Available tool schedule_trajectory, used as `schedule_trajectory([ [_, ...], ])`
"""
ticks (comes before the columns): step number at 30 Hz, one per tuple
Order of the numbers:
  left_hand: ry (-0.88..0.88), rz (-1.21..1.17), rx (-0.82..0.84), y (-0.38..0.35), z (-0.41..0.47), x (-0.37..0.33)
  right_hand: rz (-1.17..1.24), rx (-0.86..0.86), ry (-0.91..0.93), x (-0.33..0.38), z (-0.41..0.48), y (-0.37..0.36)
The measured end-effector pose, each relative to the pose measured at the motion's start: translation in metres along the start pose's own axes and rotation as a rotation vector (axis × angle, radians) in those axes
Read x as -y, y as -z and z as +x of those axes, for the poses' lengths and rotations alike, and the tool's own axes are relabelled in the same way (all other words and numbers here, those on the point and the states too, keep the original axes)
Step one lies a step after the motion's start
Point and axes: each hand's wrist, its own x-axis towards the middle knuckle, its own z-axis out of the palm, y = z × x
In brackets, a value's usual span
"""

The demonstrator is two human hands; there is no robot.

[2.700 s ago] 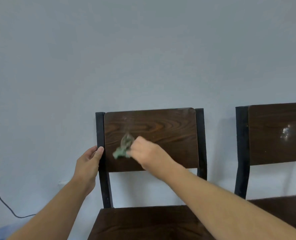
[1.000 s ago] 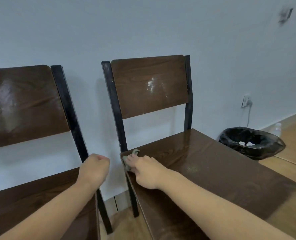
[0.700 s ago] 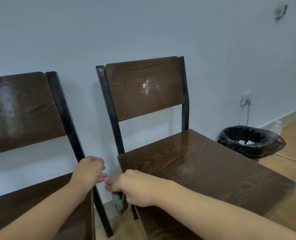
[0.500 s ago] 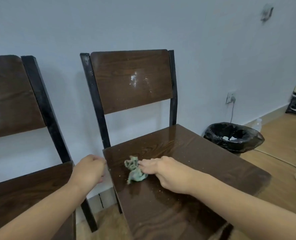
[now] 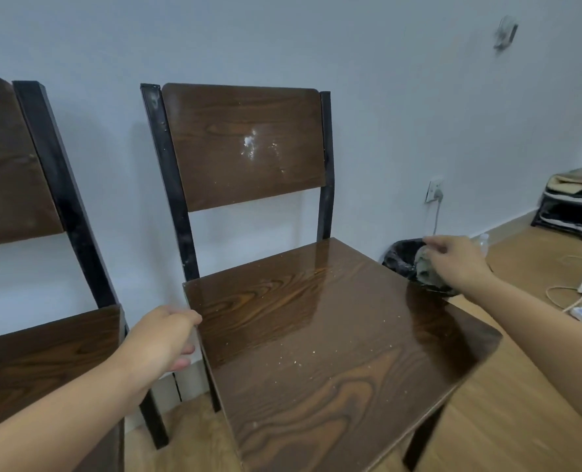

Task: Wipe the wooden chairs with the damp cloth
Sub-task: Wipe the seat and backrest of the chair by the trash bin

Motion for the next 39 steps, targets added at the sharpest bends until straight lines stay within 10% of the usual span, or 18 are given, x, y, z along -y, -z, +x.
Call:
schedule_trajectory([
  [21, 0.115, -0.094, 0.072, 0.004, -0.020, 0.005, -0.337, 0.537, 0.367, 0.037, -0.111, -0.024],
  [39, 0.097, -0.097, 0.126, 0.055, -0.092, 0.004, 0.100, 0.927, 0.937, 0.125, -0.280, -0.057],
])
